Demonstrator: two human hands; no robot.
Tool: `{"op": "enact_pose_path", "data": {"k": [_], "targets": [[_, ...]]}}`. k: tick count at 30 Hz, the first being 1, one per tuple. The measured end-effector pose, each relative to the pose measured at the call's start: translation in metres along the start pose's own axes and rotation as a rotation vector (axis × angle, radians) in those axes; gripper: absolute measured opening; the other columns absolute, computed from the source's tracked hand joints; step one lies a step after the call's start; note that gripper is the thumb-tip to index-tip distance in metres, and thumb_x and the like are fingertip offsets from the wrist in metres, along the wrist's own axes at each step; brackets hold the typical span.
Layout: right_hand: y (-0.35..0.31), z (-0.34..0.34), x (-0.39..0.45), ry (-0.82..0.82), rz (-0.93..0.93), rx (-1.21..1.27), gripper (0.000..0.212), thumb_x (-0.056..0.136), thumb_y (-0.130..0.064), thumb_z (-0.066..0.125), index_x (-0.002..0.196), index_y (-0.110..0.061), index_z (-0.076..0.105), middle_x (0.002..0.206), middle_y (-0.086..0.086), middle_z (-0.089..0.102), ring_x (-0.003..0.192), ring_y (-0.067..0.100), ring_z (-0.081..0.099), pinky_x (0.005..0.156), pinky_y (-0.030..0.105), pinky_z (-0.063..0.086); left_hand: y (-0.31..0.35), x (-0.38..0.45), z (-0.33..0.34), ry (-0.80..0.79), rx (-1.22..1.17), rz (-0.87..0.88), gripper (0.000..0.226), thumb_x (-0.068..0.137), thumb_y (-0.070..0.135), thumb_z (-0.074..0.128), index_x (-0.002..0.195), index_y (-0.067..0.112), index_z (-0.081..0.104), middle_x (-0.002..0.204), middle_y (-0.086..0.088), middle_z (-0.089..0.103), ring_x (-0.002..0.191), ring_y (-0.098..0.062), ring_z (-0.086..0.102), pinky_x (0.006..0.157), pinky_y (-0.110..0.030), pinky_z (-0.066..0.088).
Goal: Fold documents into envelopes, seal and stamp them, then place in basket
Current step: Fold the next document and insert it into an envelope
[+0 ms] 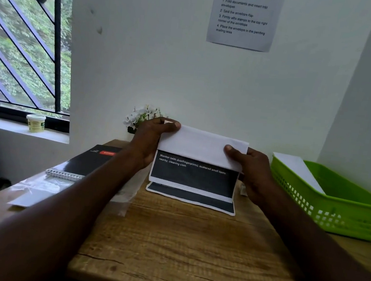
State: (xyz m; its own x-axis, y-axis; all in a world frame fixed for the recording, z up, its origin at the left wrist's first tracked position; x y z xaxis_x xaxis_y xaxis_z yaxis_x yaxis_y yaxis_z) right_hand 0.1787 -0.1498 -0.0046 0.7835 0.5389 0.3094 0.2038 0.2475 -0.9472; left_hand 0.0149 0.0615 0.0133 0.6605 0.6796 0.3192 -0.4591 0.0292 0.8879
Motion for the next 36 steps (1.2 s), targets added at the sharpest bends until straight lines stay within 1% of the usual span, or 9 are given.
{"op": "enact_pose_path", "data": {"k": [6,11,15,18,21,25,30,34,36], "targets": [[0.004,-0.006,0.002,0.03,0.072,0.148,0.033,0.08,-0.019,0.085,0.111,-0.009,0.076,0.105,0.008,0.079,0.086,0.022,0.074,0.059,0.025,0.057,-0.006,0.009,-0.019,0.123,-0.212,-0.063,0.005,0.092,0.013,0.068,0.088,0.011,0.07,0.088,-0.006,0.076,0.073,-0.02,0.074,0.066,-0.032,0.062],[0.008,-0.013,0.008,0.033,0.132,0.227,0.044,0.077,-0.022,0.086,0.117,-0.008,0.074,0.11,0.011,0.078,0.101,0.03,0.075,0.081,0.041,0.061,-0.011,0.009,-0.007,-0.037,0.014,-0.126,0.043,0.086,0.052,0.072,0.102,0.012,0.072,0.091,-0.004,0.077,0.076,-0.018,0.074,0.067,-0.033,0.061],[0.009,-0.011,0.01,0.011,0.12,0.246,0.052,0.071,-0.026,0.089,0.118,-0.008,0.074,0.111,0.013,0.077,0.105,0.035,0.073,0.086,0.049,0.061,-0.019,0.006,0.004,-0.137,0.132,-0.128,0.03,0.089,0.019,0.077,0.113,0.002,0.071,0.107,-0.019,0.076,0.093,-0.033,0.072,0.083,-0.046,0.063],[0.01,-0.008,0.01,-0.012,0.115,0.265,0.059,0.065,-0.026,0.088,0.12,-0.01,0.074,0.115,0.014,0.076,0.109,0.037,0.071,0.098,0.059,0.054,-0.018,0.005,0.001,-0.096,0.103,-0.099,0.029,0.09,0.002,0.072,0.119,0.003,0.068,0.106,-0.019,0.075,0.085,-0.031,0.073,0.077,-0.043,0.065],[0.01,-0.007,0.013,-0.042,0.111,0.259,0.045,0.079,-0.008,0.08,0.123,-0.007,0.071,0.117,0.016,0.075,0.11,0.037,0.071,0.098,0.056,0.055,-0.019,0.006,-0.001,-0.081,0.068,-0.099,0.033,0.09,-0.002,0.071,0.121,0.008,0.068,0.105,-0.015,0.077,0.084,-0.029,0.074,0.073,-0.041,0.064],[0.009,-0.007,0.014,-0.037,0.093,0.18,0.035,0.088,0.009,0.067,0.119,-0.007,0.071,0.111,0.014,0.074,0.094,0.028,0.069,0.072,0.034,0.06,-0.019,0.009,-0.006,-0.038,0.074,-0.11,0.028,0.088,-0.006,0.07,0.11,0.012,0.07,0.1,-0.014,0.076,0.082,-0.03,0.073,0.072,-0.042,0.064],[0.01,-0.011,0.011,0.015,0.118,0.171,0.028,0.09,0.01,0.058,0.091,-0.011,0.075,0.092,0.013,0.073,0.078,0.025,0.068,0.065,0.031,0.056,-0.018,0.007,-0.005,-0.044,0.015,-0.121,0.035,0.095,-0.01,0.051,0.086,0.017,0.071,0.096,-0.014,0.07,0.076,-0.028,0.068,0.052,-0.032,0.06],[0.013,-0.011,0.013,0.044,0.192,0.243,0.014,0.086,-0.001,0.071,0.098,-0.004,0.077,0.092,0.014,0.073,0.075,0.023,0.07,0.062,0.029,0.06,-0.02,0.009,-0.01,-0.003,-0.04,-0.191,0.017,0.097,0.005,0.058,0.092,0.013,0.072,0.093,-0.013,0.069,0.072,-0.022,0.07,0.056,-0.03,0.061],[0.016,-0.009,0.015,0.035,0.224,0.271,0.025,0.082,-0.004,0.077,0.106,0.0,0.076,0.1,0.015,0.073,0.083,0.025,0.071,0.067,0.03,0.062,-0.02,0.009,-0.011,0.012,-0.089,-0.215,0.013,0.097,0.009,0.061,0.101,0.005,0.073,0.094,-0.016,0.072,0.075,-0.024,0.074,0.061,-0.032,0.063]]}}
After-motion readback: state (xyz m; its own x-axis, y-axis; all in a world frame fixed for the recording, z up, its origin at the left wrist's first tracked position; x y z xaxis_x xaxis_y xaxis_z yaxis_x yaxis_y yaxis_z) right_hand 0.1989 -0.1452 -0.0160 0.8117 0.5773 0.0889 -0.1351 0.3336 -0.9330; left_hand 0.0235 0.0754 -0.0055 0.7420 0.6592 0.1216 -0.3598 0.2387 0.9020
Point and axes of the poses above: each hand's wrist, its own x-axis towards the middle knuckle, its own z-axis out of the palm, y = z × x, the point moved 7 cm from there along x, towards the middle knuckle
